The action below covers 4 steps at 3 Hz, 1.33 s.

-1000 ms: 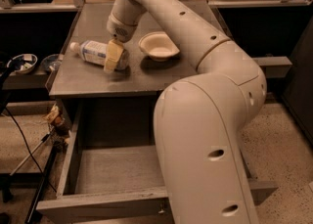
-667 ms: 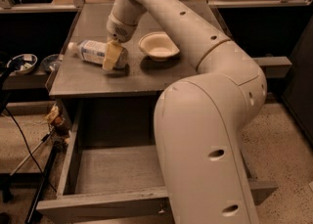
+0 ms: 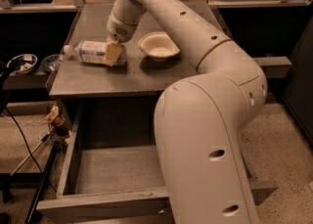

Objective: Place blue plastic bottle into top drawer

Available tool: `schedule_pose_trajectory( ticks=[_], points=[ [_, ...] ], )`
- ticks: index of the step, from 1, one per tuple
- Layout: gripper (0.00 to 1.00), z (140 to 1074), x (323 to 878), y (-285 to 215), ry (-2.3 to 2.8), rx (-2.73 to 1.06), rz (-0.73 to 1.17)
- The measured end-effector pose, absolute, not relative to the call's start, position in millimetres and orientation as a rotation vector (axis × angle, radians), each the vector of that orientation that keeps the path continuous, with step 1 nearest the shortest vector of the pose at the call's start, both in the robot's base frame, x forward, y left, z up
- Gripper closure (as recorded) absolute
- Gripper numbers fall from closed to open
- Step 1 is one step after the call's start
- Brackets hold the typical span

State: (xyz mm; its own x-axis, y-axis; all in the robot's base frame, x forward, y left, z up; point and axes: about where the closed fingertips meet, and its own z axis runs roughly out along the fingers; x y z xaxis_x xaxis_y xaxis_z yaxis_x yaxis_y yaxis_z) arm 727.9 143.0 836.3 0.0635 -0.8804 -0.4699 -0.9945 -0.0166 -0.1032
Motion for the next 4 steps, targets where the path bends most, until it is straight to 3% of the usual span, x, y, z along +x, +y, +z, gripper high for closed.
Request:
schedule_pose_trajectory(
  ticks=[1,4],
  points=[
    [0.96,836,728,143,1.867,-1.949,0.385],
    [1.00,883,721,121,1.816,-1.877,0.335]
  ],
)
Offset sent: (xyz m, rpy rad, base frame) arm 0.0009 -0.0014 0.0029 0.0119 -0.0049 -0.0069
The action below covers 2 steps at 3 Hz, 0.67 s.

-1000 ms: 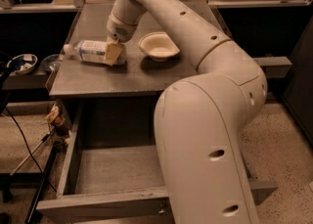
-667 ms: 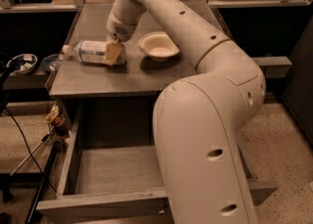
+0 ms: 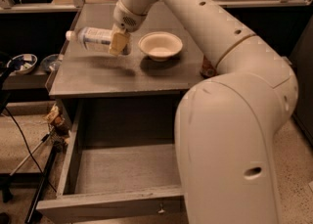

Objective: Place blue plastic bottle into top drawer

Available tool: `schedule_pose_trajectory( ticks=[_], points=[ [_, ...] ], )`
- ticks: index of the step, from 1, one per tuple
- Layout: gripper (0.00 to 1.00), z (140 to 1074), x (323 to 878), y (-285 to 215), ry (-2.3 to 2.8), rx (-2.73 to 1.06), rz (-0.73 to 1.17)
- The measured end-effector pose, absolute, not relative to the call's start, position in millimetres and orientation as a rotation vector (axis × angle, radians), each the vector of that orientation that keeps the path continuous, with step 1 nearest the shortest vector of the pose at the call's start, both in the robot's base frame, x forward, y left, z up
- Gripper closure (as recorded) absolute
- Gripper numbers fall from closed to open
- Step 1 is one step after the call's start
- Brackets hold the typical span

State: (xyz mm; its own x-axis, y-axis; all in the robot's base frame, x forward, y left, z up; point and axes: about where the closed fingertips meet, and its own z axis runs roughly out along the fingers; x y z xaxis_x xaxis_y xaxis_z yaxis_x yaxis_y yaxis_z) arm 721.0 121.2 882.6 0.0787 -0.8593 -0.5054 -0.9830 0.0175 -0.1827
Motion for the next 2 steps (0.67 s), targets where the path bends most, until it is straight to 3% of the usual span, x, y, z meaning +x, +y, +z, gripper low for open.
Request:
schedule_pose_trajectory(
  ticks=[2],
  points=[
    [1.00,905.2,699.4,112.5,1.788,-1.860,0.301]
  ],
)
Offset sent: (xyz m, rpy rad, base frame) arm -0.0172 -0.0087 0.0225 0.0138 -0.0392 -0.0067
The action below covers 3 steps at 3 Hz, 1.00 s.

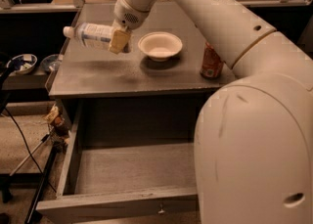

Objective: Place blue plastic bottle into top drawer

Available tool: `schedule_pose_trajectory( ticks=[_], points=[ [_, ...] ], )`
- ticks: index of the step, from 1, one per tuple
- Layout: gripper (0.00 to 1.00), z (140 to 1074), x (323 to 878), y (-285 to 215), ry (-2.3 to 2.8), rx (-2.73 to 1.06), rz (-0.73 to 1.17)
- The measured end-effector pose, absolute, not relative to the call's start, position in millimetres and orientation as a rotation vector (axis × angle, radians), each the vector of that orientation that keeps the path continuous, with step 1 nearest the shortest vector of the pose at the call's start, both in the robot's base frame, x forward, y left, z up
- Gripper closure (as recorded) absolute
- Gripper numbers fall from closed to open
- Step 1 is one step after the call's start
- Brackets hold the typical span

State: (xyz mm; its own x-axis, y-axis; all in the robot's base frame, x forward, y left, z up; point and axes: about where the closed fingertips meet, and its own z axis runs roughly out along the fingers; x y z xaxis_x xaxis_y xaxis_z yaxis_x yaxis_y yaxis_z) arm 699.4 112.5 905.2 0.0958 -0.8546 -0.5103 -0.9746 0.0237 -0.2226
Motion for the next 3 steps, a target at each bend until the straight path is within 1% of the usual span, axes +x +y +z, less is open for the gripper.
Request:
schedule_pose_trajectory(
  ticks=[1,2,3],
  points=[
    [1.00,906,686,110,1.794,-1.840,0.281],
    [1.00,916,604,102,1.823,-1.670,0.219],
    [1.00,905,599,103,1.834,-1.691,0.220]
  ],
)
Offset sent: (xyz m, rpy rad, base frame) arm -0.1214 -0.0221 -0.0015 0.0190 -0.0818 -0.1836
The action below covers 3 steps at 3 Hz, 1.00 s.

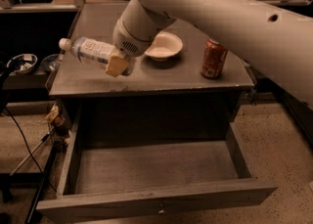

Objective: Place blue plastic bottle into top drawer

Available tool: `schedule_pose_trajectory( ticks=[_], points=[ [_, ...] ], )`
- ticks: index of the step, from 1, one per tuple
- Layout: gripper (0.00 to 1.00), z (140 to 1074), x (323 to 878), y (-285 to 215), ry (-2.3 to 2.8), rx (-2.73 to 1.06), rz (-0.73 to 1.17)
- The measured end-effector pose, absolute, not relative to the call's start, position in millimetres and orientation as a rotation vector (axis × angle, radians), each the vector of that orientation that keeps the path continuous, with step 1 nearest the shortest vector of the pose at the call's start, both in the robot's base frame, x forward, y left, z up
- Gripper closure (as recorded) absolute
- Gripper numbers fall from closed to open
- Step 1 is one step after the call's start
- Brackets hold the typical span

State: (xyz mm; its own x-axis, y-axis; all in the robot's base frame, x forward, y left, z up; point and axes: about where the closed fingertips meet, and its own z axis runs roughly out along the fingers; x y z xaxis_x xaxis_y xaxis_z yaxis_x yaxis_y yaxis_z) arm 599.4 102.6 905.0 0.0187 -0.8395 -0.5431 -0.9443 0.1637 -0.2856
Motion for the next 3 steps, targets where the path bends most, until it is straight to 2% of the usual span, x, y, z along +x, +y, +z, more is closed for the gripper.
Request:
schedule_pose_trajectory(
  ticks=[1,3],
  points=[
    [1.00,909,592,91,1.838,-1.665,0.196],
    [1.00,904,528,58,1.941,-1.611,0.172]
  ],
)
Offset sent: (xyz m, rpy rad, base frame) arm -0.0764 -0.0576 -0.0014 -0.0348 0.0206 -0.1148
